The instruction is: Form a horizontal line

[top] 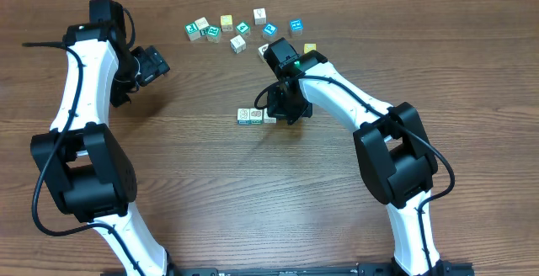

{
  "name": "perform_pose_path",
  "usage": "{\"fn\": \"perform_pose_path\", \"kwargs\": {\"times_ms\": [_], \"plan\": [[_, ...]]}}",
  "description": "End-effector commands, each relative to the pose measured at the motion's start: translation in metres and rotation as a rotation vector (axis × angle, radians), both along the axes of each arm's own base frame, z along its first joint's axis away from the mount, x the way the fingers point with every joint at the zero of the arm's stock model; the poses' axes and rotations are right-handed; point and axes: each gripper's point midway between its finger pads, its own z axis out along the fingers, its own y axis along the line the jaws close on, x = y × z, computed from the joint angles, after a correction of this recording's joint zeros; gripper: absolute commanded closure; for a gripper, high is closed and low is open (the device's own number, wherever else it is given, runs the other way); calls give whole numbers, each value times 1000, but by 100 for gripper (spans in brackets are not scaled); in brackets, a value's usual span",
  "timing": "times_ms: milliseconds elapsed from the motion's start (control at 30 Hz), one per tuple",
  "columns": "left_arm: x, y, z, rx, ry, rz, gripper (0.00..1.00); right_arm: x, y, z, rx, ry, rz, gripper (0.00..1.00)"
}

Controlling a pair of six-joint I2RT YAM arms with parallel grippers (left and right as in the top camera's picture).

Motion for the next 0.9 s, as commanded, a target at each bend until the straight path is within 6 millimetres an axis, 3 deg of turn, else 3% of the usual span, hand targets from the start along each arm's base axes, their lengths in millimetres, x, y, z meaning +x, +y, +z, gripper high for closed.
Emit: {"fn": "perform_pose_path", "kwargs": {"times_ms": [0,867], "plan": [[5,2,6,11,-17,-7,0,-1,-1,-3,-4,7,-10,96],[5,2,6,11,-17,-8,0,-3,5,-4,-23,-15,20,96]]}}
